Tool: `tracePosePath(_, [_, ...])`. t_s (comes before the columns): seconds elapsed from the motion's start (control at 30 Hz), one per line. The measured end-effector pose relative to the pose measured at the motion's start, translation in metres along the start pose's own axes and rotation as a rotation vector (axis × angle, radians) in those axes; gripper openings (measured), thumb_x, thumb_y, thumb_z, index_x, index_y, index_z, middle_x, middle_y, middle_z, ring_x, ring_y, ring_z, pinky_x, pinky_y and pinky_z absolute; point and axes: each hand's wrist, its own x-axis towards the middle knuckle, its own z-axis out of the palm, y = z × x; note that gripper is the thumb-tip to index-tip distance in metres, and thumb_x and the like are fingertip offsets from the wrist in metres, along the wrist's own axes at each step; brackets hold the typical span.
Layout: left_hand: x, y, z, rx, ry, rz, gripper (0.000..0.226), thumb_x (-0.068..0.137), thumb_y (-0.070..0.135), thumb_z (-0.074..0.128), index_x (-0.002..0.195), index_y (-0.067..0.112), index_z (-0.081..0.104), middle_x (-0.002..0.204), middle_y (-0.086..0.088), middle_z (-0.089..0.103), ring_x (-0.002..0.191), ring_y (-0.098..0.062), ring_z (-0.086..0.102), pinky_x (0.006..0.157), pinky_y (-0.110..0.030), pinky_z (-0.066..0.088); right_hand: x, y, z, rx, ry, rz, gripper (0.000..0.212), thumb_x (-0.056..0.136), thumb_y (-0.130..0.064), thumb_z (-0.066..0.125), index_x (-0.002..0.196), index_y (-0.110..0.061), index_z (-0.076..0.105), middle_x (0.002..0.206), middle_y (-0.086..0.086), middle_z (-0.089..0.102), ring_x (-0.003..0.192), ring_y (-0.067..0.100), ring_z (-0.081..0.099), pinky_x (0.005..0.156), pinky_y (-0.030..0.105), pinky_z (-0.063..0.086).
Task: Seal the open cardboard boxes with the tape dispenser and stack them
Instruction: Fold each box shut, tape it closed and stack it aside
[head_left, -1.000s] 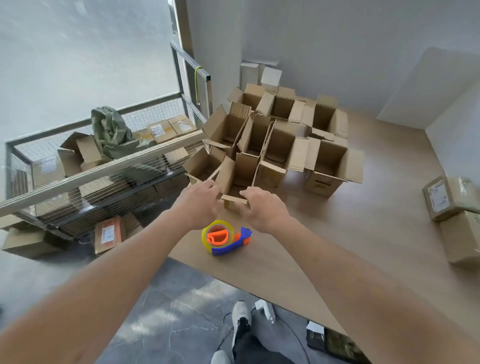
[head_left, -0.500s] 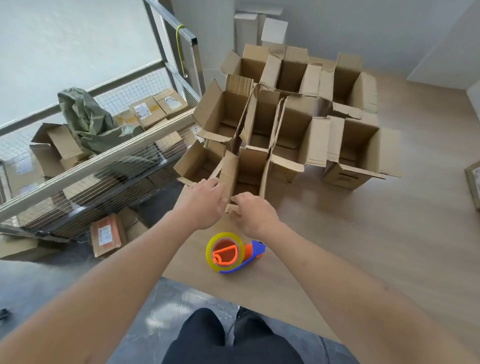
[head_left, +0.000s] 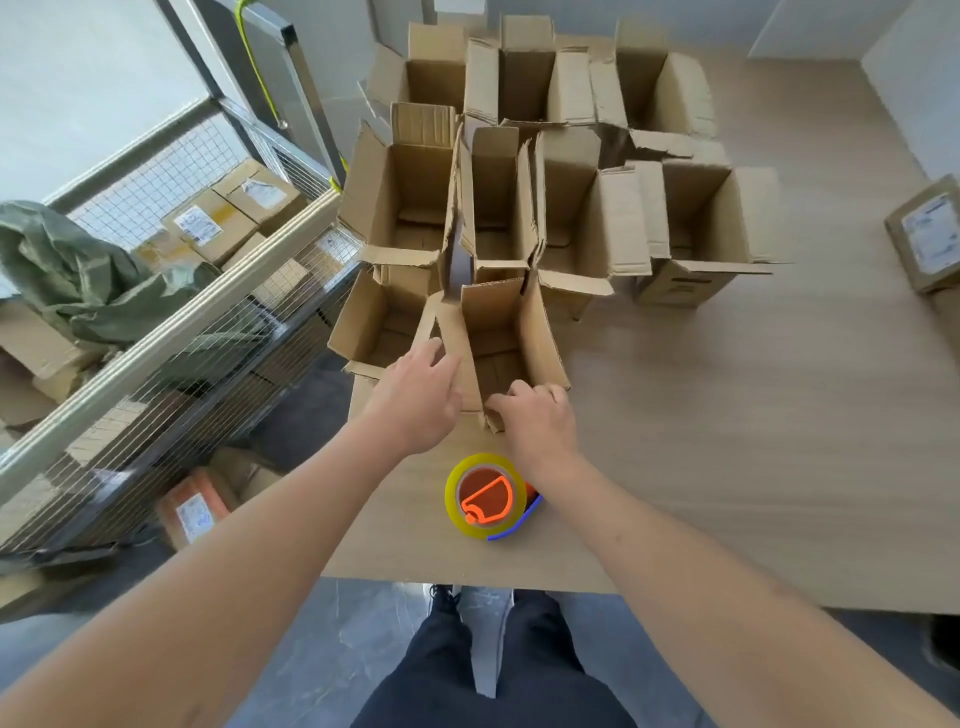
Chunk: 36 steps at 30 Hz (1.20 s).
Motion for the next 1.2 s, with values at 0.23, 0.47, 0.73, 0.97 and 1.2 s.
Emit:
tracePosePath(0.23, [0.008, 0.006, -0.005, 0.012, -0.048, 0.072, 0.052, 0.105, 0.036, 0.047, 0.153, 0.02, 0.038, 0.161, -0.013, 0.032, 0.141, -0.034, 0.042, 0.111, -0.047, 0.043, -0.012, 0.022, -0.013, -0.021, 0.08, 0.126, 0.026, 0.098, -0.022, 0.058, 0.11, -0.037, 0.076, 0.107, -0.002, 0.056, 0.109, 0.023, 0.056, 0.117, 0.042, 0.022])
tracePosePath(0.47, [0.011, 0.049, -0.006, 0.034, -0.073, 0.088, 0.053, 0.104, 0.035, 0.05, 0.154, 0.019, 0.038, 0.159, -0.017, 0.031, 0.14, -0.034, 0.044, 0.111, -0.045, 0.045, -0.029, 0.076, -0.022, -0.086, 0.063, 0.14, 0.021, 0.094, -0.023, 0.067, 0.107, -0.037, 0.078, 0.122, 0.0, 0.056, 0.126, 0.023, 0.049, 0.121, 0.04, 0.015])
tracePosePath(0.73, [0.016, 0.115, 0.022, 0.057, -0.123, 0.041, 0.056, 0.103, 0.036, 0.048, 0.154, 0.018, 0.035, 0.159, -0.022, 0.026, 0.141, -0.039, 0.039, 0.111, -0.048, 0.043, -0.067, 0.154, -0.025, -0.117, -0.048, 0.057, 0.019, 0.095, -0.023, 0.067, 0.105, -0.033, 0.079, 0.156, 0.01, 0.04, 0.152, 0.032, 0.022, 0.125, 0.039, -0.007])
tracePosePath(0.97, [0.019, 0.174, 0.059, 0.028, -0.124, 0.076, 0.05, 0.1, 0.035, 0.051, 0.145, 0.014, 0.046, 0.151, -0.014, 0.036, 0.13, -0.037, 0.048, 0.104, -0.048, 0.047, -0.097, 0.228, -0.028, -0.182, -0.042, -0.127, 0.019, 0.098, -0.017, 0.059, 0.096, -0.024, 0.077, 0.166, 0.011, 0.022, 0.157, 0.032, 0.006, 0.126, 0.04, -0.011])
tracePosePath(1.2, [0.007, 0.201, 0.08, -0.132, -0.308, 0.132, 0.105, 0.083, 0.075, 0.063, 0.156, 0.056, -0.01, 0.171, -0.011, -0.003, 0.154, -0.033, 0.024, 0.119, -0.043, 0.035, -0.11, 0.266, -0.029, -0.179, 0.03, -0.187, 0.022, 0.091, -0.014, 0.071, 0.096, -0.035, 0.075, 0.172, 0.003, -0.002, 0.156, 0.039, -0.003, 0.124, 0.051, 0.01])
